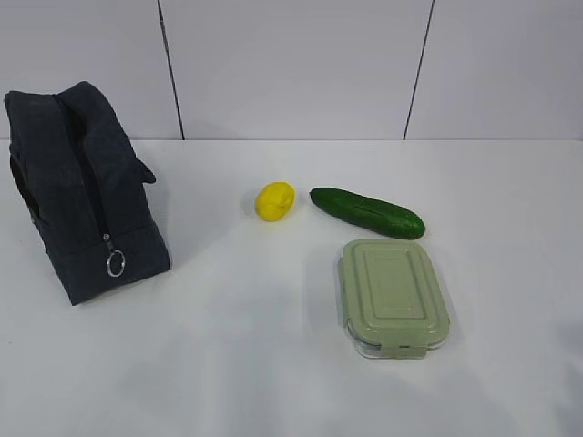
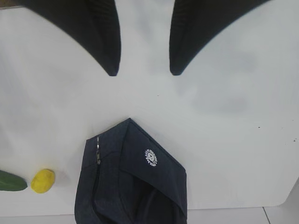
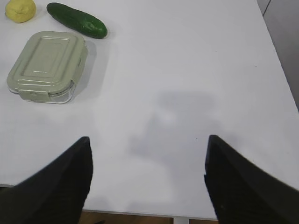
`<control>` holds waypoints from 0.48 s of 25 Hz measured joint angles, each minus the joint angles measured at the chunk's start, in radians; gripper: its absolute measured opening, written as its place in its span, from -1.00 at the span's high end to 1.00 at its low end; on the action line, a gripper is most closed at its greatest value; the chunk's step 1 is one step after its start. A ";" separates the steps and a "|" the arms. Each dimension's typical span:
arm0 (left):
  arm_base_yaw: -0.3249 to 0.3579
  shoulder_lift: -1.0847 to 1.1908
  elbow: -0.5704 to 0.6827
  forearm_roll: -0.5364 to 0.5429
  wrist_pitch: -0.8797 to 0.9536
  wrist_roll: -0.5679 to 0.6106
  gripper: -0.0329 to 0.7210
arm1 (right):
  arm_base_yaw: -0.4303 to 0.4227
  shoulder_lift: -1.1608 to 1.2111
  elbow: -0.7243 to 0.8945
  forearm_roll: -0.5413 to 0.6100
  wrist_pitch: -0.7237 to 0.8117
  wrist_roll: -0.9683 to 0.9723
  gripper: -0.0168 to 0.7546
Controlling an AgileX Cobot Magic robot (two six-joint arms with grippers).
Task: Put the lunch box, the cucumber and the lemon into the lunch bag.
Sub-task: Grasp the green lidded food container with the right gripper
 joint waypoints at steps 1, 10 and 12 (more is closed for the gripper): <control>0.000 0.000 0.000 0.000 0.000 0.000 0.27 | 0.000 0.000 0.000 0.000 0.000 0.000 -0.55; 0.000 0.000 0.000 0.000 0.000 0.000 0.27 | 0.000 0.000 0.000 0.000 0.000 0.000 -0.55; 0.000 0.000 0.000 0.000 0.000 0.000 0.27 | 0.000 0.000 0.000 0.000 0.000 0.000 -0.55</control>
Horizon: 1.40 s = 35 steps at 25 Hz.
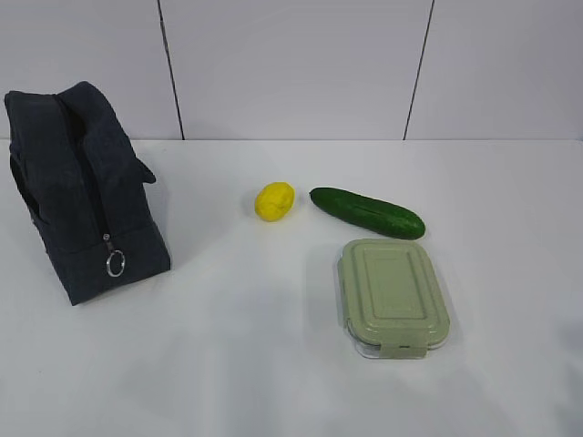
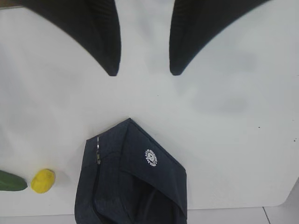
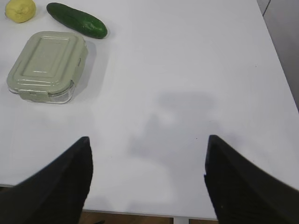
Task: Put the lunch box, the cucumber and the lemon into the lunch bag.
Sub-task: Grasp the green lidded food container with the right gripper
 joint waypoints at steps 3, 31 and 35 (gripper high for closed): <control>0.000 0.000 0.000 0.000 0.000 0.000 0.27 | 0.000 0.000 0.000 0.000 0.000 0.000 -0.55; 0.000 0.000 0.000 0.000 0.000 0.000 0.27 | 0.000 0.000 0.000 0.000 0.000 0.000 -0.55; 0.000 0.000 0.000 0.000 0.000 0.000 0.27 | 0.000 0.000 -0.005 0.000 0.000 0.000 -0.55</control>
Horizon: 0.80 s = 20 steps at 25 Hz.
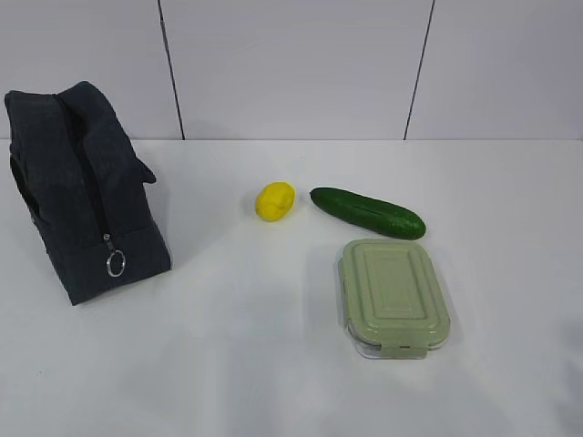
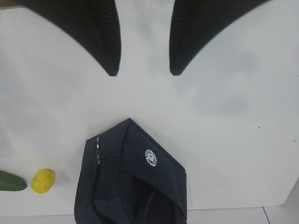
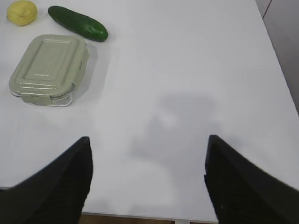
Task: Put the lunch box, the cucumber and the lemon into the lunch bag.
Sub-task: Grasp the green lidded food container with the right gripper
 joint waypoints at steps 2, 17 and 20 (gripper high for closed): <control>0.000 0.000 0.000 0.000 0.000 0.000 0.27 | 0.000 0.000 -0.020 0.006 0.000 0.000 -0.55; 0.000 0.000 0.000 0.000 0.000 0.000 0.27 | 0.000 0.403 -0.114 0.223 -0.064 0.022 -0.55; 0.000 0.000 0.000 0.000 0.000 0.000 0.27 | 0.000 0.495 -0.114 0.284 -0.133 0.022 -0.55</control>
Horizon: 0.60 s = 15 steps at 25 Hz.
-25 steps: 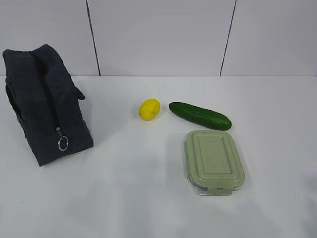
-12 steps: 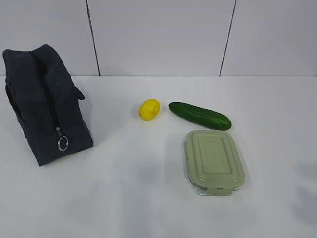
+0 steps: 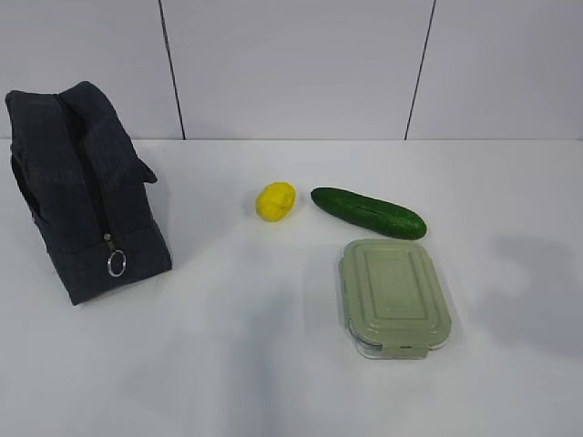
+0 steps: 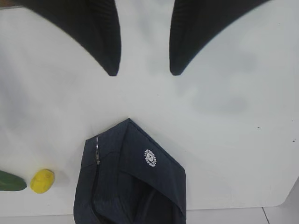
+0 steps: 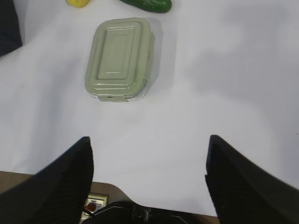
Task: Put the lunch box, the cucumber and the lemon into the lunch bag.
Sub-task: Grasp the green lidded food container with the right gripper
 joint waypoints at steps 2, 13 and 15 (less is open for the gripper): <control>0.000 0.000 0.000 0.000 0.000 0.000 0.27 | 0.000 0.069 0.000 0.042 -0.045 0.002 -0.55; 0.000 0.000 0.000 0.000 0.000 0.000 0.28 | 0.000 0.447 -0.061 0.177 -0.184 -0.053 -0.55; 0.000 0.000 0.000 0.000 0.000 0.000 0.27 | 0.000 0.517 -0.101 0.179 -0.187 -0.078 -0.55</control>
